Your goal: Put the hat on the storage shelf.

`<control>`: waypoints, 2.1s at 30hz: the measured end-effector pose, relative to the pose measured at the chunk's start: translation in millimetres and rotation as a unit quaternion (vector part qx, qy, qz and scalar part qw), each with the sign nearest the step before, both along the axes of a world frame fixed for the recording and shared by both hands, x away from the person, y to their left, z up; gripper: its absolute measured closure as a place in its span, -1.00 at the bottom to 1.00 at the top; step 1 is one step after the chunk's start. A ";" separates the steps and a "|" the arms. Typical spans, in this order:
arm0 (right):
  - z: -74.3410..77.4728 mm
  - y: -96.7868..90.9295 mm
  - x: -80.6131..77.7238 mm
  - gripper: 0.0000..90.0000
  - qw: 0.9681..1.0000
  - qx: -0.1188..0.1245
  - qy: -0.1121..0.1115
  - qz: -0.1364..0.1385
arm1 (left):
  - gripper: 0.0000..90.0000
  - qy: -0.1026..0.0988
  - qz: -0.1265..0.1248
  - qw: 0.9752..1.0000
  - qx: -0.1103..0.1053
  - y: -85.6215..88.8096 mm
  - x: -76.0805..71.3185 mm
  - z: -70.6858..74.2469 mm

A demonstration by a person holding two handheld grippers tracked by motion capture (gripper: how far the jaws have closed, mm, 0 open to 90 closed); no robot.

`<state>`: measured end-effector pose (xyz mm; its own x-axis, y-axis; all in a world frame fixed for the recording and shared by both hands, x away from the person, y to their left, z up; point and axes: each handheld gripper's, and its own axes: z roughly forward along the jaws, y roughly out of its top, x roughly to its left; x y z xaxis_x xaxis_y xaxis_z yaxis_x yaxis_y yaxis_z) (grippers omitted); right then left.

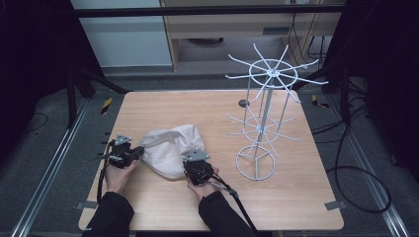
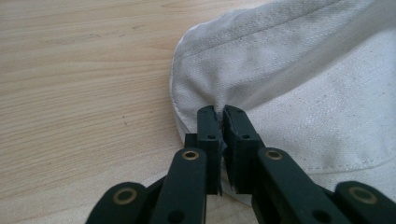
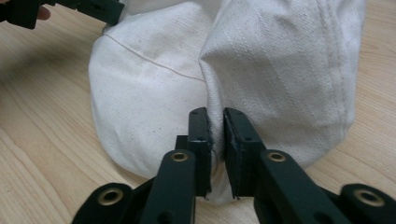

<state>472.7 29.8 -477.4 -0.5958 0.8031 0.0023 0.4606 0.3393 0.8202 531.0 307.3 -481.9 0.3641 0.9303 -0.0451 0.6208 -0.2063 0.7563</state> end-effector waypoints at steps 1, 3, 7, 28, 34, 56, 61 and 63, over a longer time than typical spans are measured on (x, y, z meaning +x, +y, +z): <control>-0.1 -0.1 -0.2 0.88 1.000 0.001 0.002 0.002 | 0.96 0.002 -0.002 1.000 0.005 -0.5 -0.3 0.6; -0.3 -0.7 0.0 0.89 1.000 0.000 0.002 0.004 | 0.98 0.002 -0.002 1.000 0.008 -1.0 -0.8 1.0; 0.3 -3.1 0.2 0.90 1.000 0.005 0.004 0.006 | 1.00 -0.004 -0.005 1.000 0.010 -2.9 -3.5 2.7; 3.7 -37.2 0.6 0.91 0.999 0.029 0.010 -0.011 | 1.00 0.004 -0.064 0.998 0.008 -17.7 -85.1 14.6; 2.0 -39.5 6.5 0.90 0.999 0.029 0.013 -0.023 | 1.00 0.002 -0.079 0.997 0.009 -23.6 -104.2 13.4; 26.9 -76.6 -16.1 0.28 0.999 0.029 -0.014 -0.005 | 0.11 -0.058 -0.098 0.993 -0.041 -12.1 -107.8 50.8; 29.0 -97.1 -26.5 0.21 1.000 0.023 -0.014 -0.001 | 0.01 -0.063 -0.114 0.991 -0.025 -17.0 -99.2 61.4; 30.2 -113.5 -35.7 0.16 1.000 0.022 -0.017 -0.005 | -0.03 -0.067 -0.120 0.990 -0.021 -21.9 -92.5 66.8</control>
